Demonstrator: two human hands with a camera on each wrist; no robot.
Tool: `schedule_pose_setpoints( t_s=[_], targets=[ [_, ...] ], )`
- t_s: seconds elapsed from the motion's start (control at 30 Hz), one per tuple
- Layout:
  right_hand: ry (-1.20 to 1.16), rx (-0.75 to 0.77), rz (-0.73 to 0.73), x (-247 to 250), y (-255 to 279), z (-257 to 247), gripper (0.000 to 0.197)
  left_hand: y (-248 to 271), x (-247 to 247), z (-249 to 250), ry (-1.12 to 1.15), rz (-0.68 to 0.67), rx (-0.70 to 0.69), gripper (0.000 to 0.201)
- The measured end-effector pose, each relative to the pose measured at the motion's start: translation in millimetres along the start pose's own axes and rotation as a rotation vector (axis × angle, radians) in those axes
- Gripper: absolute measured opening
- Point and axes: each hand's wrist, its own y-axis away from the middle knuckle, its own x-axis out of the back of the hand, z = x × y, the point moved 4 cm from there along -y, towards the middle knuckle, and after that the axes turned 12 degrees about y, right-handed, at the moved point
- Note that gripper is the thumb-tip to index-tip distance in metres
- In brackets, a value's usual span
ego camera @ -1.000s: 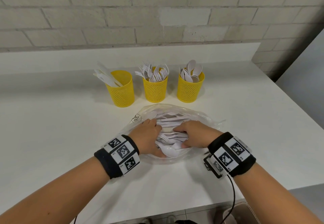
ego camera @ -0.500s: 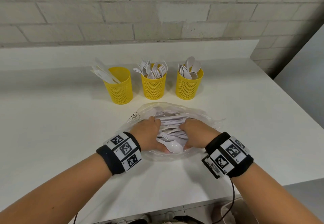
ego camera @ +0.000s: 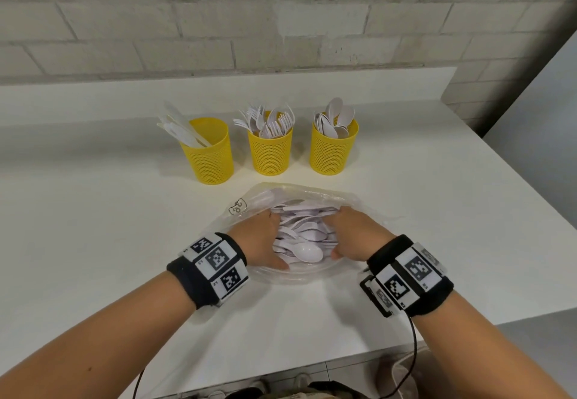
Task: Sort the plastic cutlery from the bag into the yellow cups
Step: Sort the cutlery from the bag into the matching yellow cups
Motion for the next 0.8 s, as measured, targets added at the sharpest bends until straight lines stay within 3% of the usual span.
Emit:
schedule_pose_setpoints(
  t_s=[0.2, 0.37, 0.67, 0.8],
  targets=[
    [-0.116, 0.025, 0.07, 5.4, -1.5, -6.8, 0.065, -4.1, 4.6, 1.3, 0.028, -0.011, 0.027, 0.082],
    [-0.099, -0.1, 0.063, 0.9, -1.0, 6.1, 0.07, -7.9, 2.2, -1.9, 0.097, -0.014, 0.033, 0.084],
    [-0.165, -0.095, 0.08, 1.9, -7.7, -1.4, 0.054, -9.1, 3.4, -2.2, 0.144, -0.017, 0.042, 0.082],
    [-0.192, -0.094, 0.081, 2.2, -6.2, -1.7, 0.061, -9.7, 4.8, -1.0, 0.159, 0.007, 0.002, 0.082]
  ],
)
